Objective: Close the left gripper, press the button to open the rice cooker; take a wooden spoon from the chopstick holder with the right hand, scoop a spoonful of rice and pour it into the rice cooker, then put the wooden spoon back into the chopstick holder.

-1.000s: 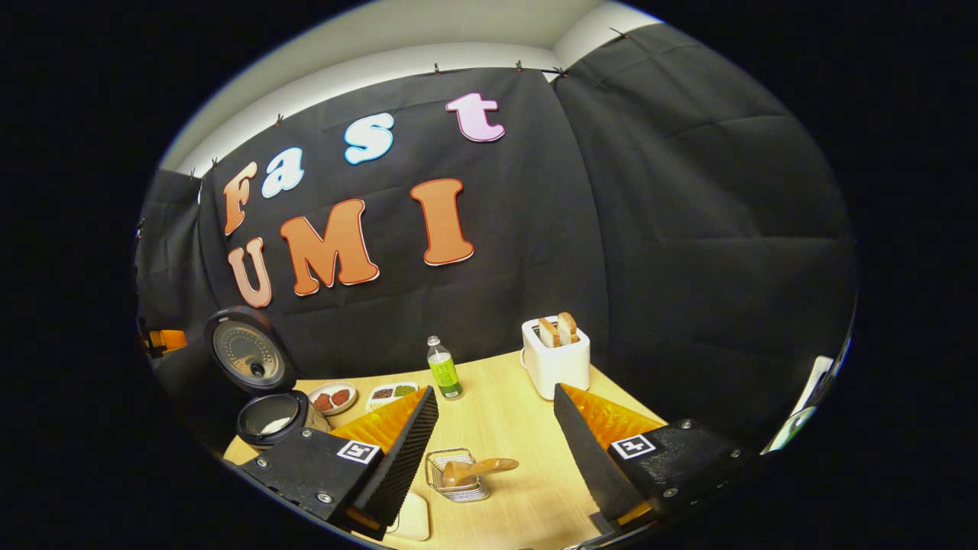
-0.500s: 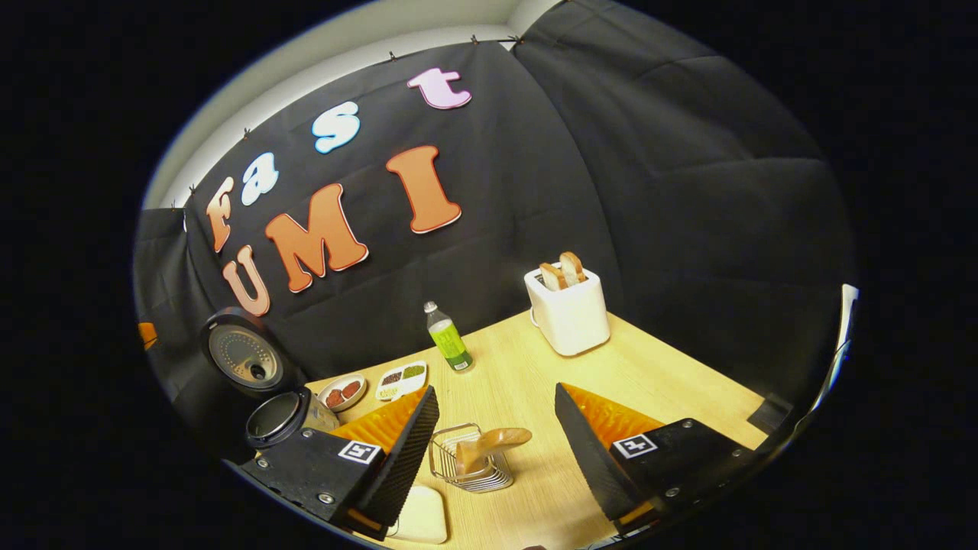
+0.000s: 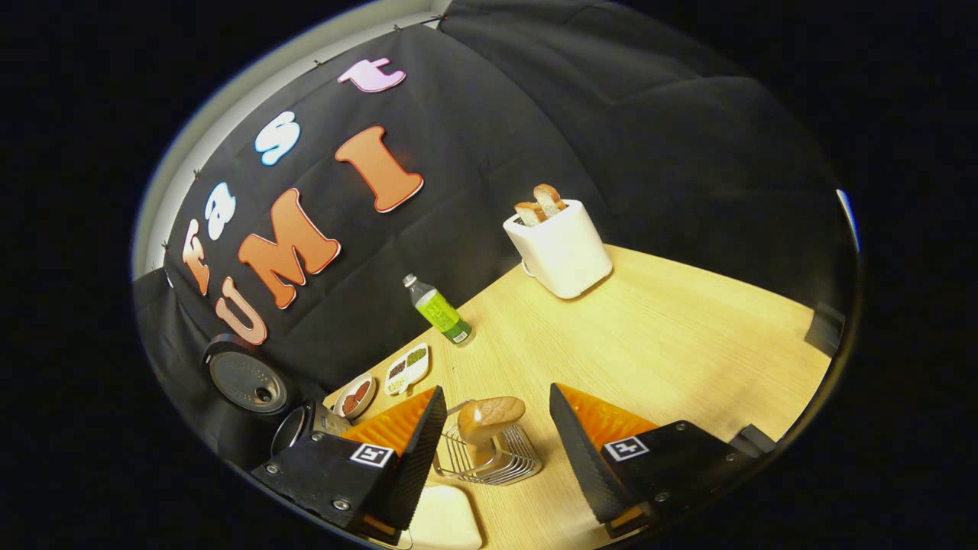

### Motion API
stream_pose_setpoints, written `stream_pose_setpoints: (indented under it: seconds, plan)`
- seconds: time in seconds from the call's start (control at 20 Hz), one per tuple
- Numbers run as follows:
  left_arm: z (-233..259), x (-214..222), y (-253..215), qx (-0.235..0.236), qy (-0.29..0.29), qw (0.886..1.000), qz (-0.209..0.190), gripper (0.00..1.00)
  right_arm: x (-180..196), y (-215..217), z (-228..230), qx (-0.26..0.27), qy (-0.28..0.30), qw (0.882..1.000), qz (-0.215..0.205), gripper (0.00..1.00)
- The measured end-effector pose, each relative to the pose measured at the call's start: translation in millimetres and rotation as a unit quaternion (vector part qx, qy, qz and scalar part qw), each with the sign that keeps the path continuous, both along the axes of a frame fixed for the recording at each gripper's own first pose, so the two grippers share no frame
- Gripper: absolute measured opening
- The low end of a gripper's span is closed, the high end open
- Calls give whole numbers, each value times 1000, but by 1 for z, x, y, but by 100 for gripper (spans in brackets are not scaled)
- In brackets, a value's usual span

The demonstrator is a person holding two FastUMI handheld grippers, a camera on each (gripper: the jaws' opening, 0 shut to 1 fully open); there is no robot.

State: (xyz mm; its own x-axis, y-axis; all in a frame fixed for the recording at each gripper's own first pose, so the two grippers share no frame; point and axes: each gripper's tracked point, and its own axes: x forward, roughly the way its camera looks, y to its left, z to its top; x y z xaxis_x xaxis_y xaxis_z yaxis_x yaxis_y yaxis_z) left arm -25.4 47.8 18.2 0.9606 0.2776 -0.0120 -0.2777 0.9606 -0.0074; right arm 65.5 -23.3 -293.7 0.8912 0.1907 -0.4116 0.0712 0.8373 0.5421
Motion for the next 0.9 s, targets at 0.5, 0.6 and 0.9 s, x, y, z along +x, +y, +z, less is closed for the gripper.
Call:
stream_pose_setpoints:
  seconds: [0.5,0.6,0.9]
  plan:
    - [-12,-5,35,31,31,998,37,100,9,16,7,62,22,998,-17,40]
    - [-12,-4,43,34,32,998,40,100,14,24,16,89,24,996,-15,33]
    - [-10,0,60,36,29,998,33,100,21,45,46,17,-5,1000,16,18]
